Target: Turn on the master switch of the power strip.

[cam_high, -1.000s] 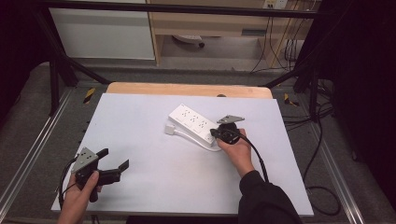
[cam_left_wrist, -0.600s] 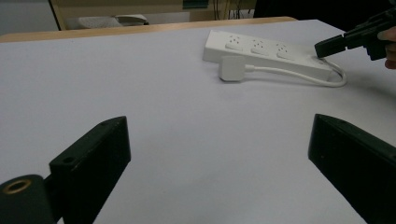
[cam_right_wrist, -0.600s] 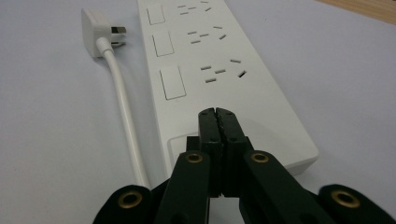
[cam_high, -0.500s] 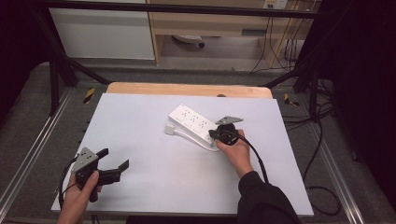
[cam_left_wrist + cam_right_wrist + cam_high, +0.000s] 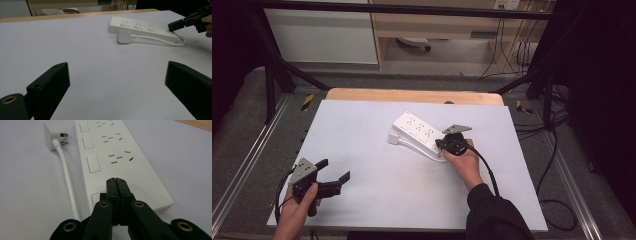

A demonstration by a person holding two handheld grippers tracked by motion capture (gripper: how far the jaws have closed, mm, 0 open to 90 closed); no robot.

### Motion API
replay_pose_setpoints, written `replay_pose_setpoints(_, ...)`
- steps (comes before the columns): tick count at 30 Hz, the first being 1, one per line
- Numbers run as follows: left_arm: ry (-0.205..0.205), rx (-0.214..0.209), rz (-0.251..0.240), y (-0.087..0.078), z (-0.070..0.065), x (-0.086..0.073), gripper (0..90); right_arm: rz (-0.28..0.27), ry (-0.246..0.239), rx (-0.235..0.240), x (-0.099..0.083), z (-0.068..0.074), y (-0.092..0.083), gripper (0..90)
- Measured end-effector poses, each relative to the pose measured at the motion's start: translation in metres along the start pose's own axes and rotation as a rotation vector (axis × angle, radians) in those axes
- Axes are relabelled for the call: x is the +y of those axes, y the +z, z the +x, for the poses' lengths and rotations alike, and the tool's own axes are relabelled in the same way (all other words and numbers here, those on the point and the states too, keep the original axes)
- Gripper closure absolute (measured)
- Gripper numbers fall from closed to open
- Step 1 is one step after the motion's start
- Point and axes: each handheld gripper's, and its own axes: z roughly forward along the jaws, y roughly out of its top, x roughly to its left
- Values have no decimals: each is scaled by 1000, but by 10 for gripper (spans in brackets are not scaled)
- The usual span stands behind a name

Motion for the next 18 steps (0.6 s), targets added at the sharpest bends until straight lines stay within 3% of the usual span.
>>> replay_pose_setpoints(18, 1, 0, -1, 0, 0, 0, 58, -2, -18, -14, -2, 1, 1, 900)
